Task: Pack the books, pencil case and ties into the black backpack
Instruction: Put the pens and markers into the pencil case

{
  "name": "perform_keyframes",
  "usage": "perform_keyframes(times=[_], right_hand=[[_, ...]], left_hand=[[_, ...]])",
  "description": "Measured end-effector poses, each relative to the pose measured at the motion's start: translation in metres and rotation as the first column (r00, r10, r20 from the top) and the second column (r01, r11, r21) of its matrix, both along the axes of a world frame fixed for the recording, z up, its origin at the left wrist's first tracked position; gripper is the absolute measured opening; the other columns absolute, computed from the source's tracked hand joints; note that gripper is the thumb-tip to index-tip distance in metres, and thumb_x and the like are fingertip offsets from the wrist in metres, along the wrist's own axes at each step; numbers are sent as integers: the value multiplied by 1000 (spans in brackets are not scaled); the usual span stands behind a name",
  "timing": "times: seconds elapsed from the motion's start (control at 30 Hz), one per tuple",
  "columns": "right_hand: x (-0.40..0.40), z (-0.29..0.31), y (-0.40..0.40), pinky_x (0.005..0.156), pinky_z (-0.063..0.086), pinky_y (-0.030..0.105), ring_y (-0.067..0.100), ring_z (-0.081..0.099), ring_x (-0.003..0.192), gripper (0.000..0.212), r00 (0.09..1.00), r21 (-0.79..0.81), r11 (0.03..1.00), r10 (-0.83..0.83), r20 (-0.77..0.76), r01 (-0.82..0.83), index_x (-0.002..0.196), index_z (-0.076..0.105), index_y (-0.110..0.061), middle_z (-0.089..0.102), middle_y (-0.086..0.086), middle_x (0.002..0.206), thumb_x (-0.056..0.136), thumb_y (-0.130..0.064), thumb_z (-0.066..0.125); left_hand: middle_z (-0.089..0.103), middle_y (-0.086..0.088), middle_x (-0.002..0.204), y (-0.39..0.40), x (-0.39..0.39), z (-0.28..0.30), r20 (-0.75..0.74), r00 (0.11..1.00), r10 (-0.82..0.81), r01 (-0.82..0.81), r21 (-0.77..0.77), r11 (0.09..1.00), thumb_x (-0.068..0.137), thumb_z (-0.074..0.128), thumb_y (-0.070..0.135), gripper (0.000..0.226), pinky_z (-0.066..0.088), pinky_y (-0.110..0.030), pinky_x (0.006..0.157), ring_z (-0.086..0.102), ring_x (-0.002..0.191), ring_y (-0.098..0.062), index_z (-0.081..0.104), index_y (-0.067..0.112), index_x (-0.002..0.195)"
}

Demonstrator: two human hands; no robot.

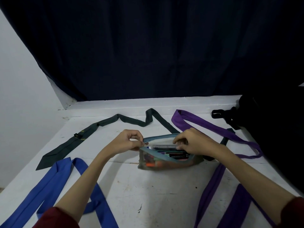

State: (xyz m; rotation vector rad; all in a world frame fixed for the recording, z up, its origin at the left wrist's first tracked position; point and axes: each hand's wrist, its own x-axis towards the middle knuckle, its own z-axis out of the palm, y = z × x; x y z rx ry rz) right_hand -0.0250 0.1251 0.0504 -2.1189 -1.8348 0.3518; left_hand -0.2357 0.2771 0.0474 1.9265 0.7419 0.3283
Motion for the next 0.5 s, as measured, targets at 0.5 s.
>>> perform_keyframes(times=[0.5], right_hand=[[57,-20,-37,72,46,27,22,61,81,20,962,40,990,-124,-245,137,76,64,-30,67,5,83,79,-14,74]], left_hand=[[63,4,82,-2,4,-2,-130,986,-104,147,387,910,79,75,11,33,50,-16,65,63,75,-22,59,37,67]])
